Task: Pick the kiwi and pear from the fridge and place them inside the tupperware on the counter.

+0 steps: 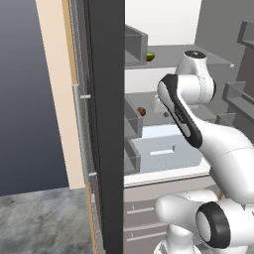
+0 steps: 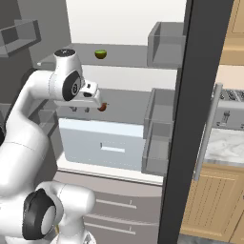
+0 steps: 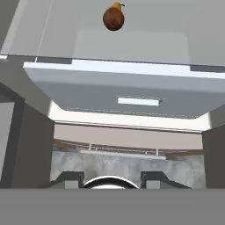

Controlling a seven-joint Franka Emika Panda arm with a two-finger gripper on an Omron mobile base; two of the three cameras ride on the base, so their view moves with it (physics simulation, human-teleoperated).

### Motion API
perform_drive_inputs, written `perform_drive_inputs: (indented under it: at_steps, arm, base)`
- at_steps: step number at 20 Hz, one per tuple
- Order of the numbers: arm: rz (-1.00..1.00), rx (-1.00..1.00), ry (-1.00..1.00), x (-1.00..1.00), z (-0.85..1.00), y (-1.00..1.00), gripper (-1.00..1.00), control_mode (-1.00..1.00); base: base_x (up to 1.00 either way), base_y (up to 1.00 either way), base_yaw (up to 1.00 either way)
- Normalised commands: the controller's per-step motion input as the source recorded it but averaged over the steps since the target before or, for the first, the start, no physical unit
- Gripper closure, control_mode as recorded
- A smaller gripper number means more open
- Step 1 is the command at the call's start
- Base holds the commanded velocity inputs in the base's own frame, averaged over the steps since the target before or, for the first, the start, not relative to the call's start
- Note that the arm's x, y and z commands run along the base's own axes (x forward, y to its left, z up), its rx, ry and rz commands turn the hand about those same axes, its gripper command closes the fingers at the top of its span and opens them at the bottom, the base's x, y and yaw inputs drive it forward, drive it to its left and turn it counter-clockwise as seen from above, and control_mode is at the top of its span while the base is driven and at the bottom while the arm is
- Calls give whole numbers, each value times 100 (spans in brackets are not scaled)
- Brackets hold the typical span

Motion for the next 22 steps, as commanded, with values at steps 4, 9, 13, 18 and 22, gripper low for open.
perform_drive_inputs:
  at_steps: [4,9,13,18,22]
  arm:
    - [0,0,-16,-4,0,-1,-100,-100]
    - [0,0,-40,-10,22,-5,-100,-100]
    - [0,1,-48,0,51,0,-100,-100]
    - [0,4,-32,7,57,0,-100,-100]
    - [0,6,-11,35,61,0,-100,-100]
  base:
    - [0,0,0]
    - [0,0,0]
    - [0,0,0]
    - [0,0,0]
    - [0,0,0]
